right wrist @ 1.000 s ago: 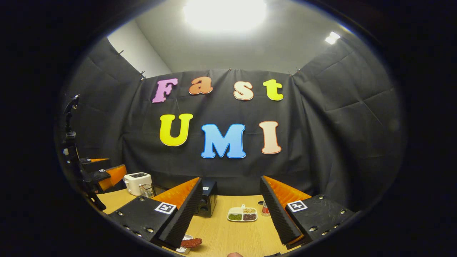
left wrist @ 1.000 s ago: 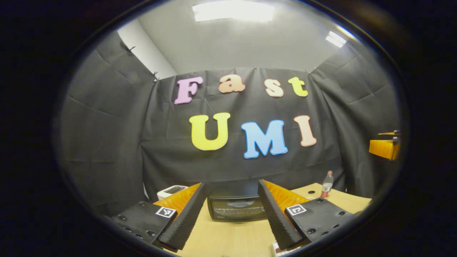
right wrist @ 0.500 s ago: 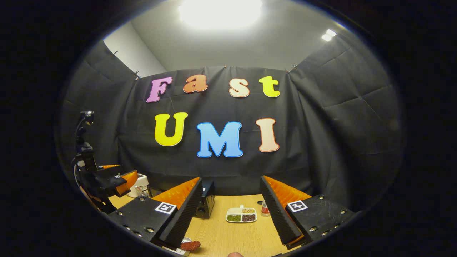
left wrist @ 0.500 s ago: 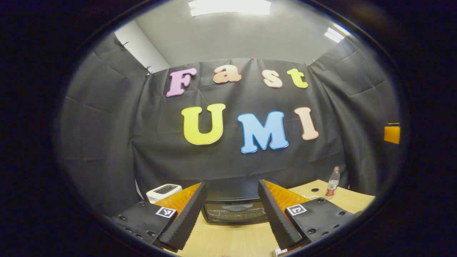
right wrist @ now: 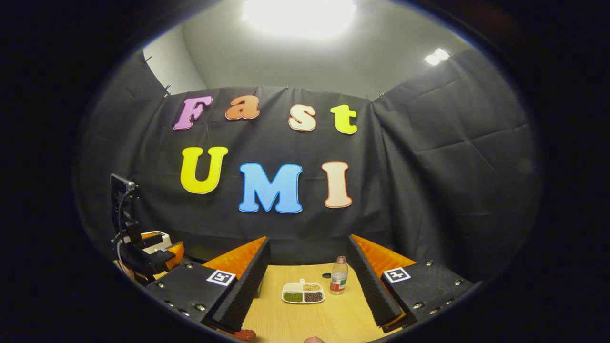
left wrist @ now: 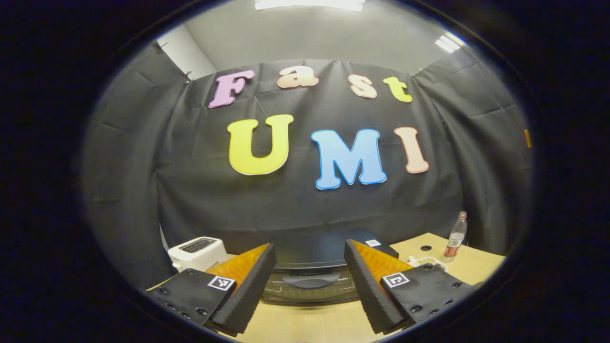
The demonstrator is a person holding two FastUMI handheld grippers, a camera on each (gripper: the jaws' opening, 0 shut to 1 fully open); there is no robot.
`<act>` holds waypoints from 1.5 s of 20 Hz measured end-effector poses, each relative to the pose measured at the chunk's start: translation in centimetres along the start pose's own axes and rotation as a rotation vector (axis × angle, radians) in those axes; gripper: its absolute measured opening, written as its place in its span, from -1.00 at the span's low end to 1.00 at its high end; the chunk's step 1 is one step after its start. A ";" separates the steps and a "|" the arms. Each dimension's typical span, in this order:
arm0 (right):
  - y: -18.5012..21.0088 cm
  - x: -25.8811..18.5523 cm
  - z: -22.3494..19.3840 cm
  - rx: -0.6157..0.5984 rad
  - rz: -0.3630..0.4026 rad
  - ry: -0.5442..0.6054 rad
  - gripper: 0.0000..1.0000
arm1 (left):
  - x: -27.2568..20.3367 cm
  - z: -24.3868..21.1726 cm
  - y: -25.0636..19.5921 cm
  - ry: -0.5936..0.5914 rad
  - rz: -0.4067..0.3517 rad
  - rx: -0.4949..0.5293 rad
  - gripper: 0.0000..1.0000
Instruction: Open the electric oven with the left hand, put the food in, and close the electric oven.
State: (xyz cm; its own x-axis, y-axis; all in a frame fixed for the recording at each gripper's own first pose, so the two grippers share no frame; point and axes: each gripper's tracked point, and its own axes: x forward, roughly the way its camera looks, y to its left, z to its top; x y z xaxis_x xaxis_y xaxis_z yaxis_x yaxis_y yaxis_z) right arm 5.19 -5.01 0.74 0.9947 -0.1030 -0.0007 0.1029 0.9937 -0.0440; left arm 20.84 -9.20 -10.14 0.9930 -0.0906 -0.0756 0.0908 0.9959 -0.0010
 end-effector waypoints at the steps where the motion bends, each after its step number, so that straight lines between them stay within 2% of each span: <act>1: 0.0 0.0 0.0 -0.015 -0.009 0.001 0.94 | 0.9 -0.9 0.0 0.012 -0.005 -0.004 0.93; 2: -0.1 -0.1 0.2 -0.029 -0.023 -0.003 0.94 | 1.7 -1.6 -0.4 0.022 -0.014 -0.010 1.00; 5: -0.6 -0.6 0.2 -0.060 -0.070 -0.009 0.94 | 4.4 -3.6 -0.4 0.056 -0.019 -0.011 1.00; 7: -0.9 -0.9 -0.4 -0.068 -0.095 0.010 0.94 | 6.1 -5.1 -0.2 0.079 -0.014 -0.005 0.83; 9: -1.2 -1.1 -1.1 -0.066 -0.117 0.037 0.94 | 7.4 -6.5 -0.1 0.093 -0.008 -0.001 0.83; 10: -1.2 -1.3 -1.2 -0.063 -0.127 0.046 0.94 | 8.0 -7.3 -0.1 0.106 -0.008 0.004 0.93; 11: -1.3 -1.4 -1.3 -0.063 -0.136 0.053 0.94 | 8.5 -7.9 -0.1 0.115 -0.008 0.008 0.83; 13: -1.4 -1.6 -1.5 -0.068 -0.149 0.064 0.94 | 9.1 -9.3 -0.2 0.135 -0.009 0.011 0.83; 14: -1.4 -1.7 -1.5 -0.073 -0.152 0.068 0.94 | 9.5 -9.9 -0.3 0.144 -0.010 0.010 1.00; 18: -1.3 -2.1 -1.6 -0.088 -0.154 0.075 0.94 | 9.8 -12.0 -0.6 0.186 -0.007 0.002 1.00; 19: -1.2 -2.2 -1.6 -0.086 -0.152 0.076 0.94 | 9.8 -11.6 -0.6 0.162 -0.002 -0.010 1.00; 20: -1.1 -2.2 -1.7 -0.081 -0.148 0.079 0.94 | 9.8 -11.9 -0.5 0.172 0.005 -0.022 0.94; 21: -1.0 -2.3 -1.8 -0.075 -0.143 0.083 0.94 | 9.2 -11.9 -0.6 0.167 0.009 -0.035 1.00; 30: -1.6 -2.4 -2.3 -0.016 -0.123 0.092 0.94 | 6.1 -12.6 -0.6 0.174 0.014 -0.043 1.00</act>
State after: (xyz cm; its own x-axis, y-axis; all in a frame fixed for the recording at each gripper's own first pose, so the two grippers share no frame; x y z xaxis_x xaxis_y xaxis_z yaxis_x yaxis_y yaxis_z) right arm 2.67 -6.43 -1.50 0.9697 -0.2286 -0.0862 0.2235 0.9725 -0.0652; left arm 25.93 -10.25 -23.14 0.9658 -0.0777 -0.2475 0.0697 0.9967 -0.0409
